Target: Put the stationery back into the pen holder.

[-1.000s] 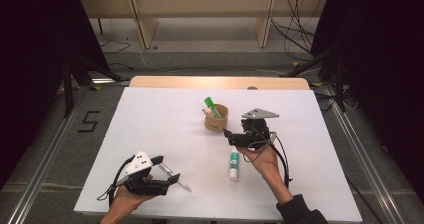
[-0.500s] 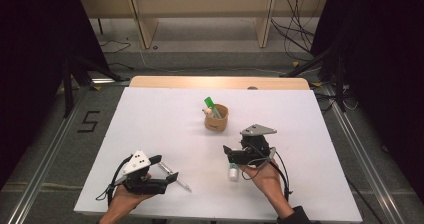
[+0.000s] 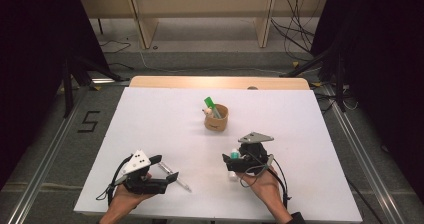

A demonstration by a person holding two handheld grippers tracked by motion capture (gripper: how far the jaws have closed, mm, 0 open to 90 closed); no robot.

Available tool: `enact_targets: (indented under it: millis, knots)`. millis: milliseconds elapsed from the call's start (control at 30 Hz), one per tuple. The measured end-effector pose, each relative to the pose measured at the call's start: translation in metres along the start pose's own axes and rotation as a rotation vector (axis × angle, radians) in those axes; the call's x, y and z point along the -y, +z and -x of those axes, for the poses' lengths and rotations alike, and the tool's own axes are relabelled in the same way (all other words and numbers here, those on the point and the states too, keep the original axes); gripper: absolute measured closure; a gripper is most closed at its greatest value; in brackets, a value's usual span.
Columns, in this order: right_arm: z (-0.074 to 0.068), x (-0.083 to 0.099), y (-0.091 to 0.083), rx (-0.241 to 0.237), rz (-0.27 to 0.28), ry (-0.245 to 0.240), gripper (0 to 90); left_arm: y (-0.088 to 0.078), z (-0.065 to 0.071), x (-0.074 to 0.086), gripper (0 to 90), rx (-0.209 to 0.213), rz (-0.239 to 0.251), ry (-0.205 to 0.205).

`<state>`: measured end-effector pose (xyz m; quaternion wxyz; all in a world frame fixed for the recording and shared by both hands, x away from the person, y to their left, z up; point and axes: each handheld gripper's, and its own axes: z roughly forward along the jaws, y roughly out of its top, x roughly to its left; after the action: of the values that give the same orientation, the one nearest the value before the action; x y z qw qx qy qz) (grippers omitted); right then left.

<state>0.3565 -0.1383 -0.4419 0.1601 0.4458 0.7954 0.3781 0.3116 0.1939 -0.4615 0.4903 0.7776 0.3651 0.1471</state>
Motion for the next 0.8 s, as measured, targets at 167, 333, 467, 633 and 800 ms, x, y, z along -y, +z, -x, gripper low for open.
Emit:
enact_targets:
  millis: [167, 333, 467, 633, 800]
  knots:
    - [-0.004, 0.007, 0.003, -0.002, -0.022, -0.011, 24.0, 0.0, 0.0, -0.001, 14.3, 0.001, -0.001, -0.001]
    - [-0.008, 0.011, 0.004, -0.008, -0.04, -0.029, 23.9, 0.001, -0.001, -0.001, 13.9, 0.0, -0.006, 0.0]
    - [-0.011, 0.013, 0.004, -0.005, -0.048, -0.04, 23.9, 0.001, -0.001, -0.001, 13.9, 0.002, 0.001, -0.003]
    - [-0.011, 0.015, 0.005, -0.001, -0.056, -0.046, 24.1, 0.001, -0.002, -0.001, 13.9, 0.003, 0.003, -0.007]
    - [-0.009, 0.016, 0.008, 0.006, -0.068, -0.032, 24.1, 0.001, -0.001, -0.001, 13.9, 0.004, 0.003, -0.005]
